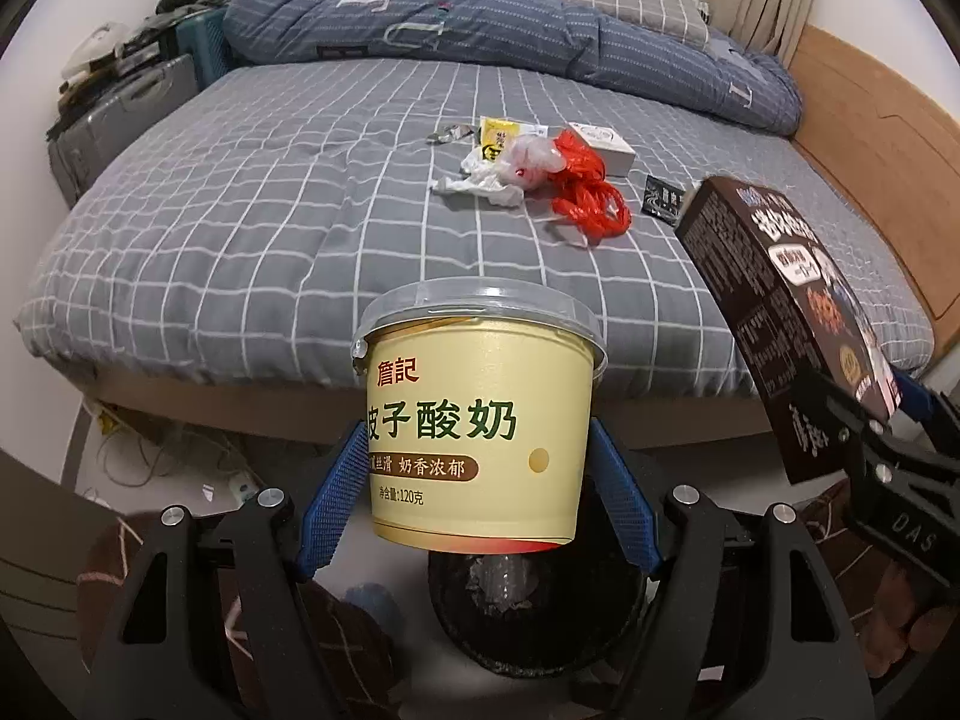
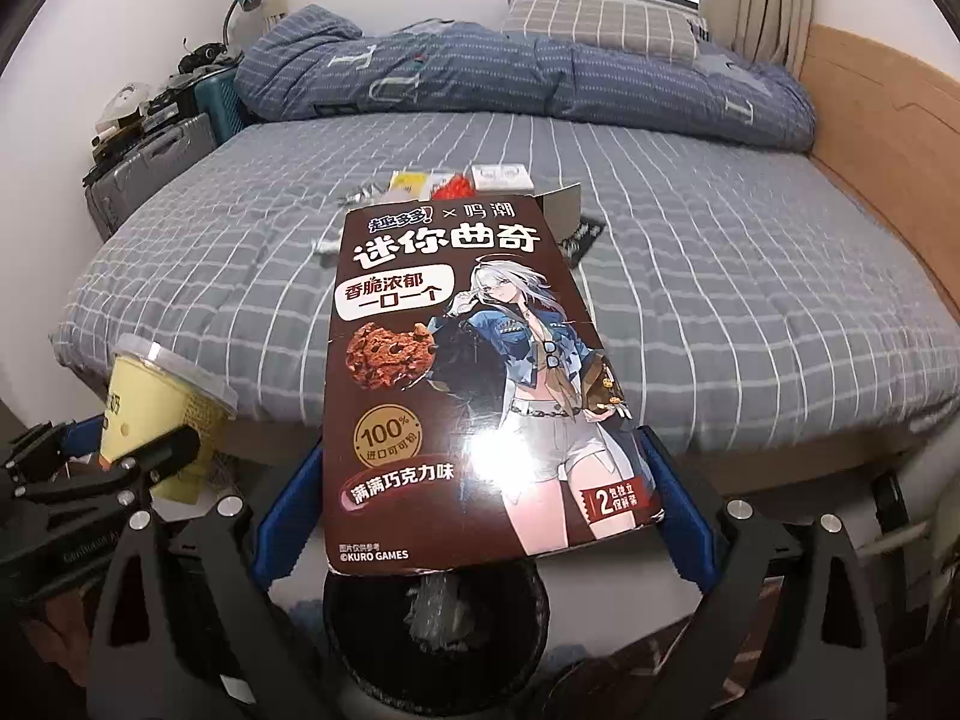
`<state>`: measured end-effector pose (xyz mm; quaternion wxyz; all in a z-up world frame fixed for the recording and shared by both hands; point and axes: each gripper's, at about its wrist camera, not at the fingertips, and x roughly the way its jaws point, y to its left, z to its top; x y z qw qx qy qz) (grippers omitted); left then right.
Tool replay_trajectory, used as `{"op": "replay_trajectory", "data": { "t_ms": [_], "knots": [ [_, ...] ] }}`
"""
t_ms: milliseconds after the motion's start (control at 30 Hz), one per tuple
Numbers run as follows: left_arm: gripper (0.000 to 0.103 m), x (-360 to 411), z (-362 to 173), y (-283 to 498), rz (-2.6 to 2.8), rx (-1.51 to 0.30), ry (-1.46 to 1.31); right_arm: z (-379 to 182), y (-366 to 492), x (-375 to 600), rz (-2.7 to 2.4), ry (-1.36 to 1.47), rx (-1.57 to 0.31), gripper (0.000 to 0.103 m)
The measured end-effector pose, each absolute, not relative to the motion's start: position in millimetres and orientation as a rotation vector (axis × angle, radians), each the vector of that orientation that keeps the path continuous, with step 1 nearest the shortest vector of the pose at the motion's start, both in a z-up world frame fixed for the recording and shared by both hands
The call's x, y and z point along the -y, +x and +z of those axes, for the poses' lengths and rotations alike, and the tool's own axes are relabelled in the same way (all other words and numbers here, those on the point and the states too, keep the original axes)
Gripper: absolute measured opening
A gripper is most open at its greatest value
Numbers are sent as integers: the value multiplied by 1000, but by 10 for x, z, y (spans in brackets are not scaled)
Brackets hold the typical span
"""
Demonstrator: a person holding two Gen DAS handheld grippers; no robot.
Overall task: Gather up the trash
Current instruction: 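Carry the yogurt cup and snack box down toward the trash bin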
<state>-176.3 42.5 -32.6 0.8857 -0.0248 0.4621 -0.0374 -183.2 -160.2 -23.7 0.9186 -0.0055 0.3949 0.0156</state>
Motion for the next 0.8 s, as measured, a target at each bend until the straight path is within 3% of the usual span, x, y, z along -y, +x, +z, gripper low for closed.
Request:
{"op": "replay_trajectory", "data": {
  "t_ms": [800],
  "knots": [
    [71,-471,-754,-2061,-47,-1046,-28,-811,-2373,1571,17,8,-987,91]
  ]
}}
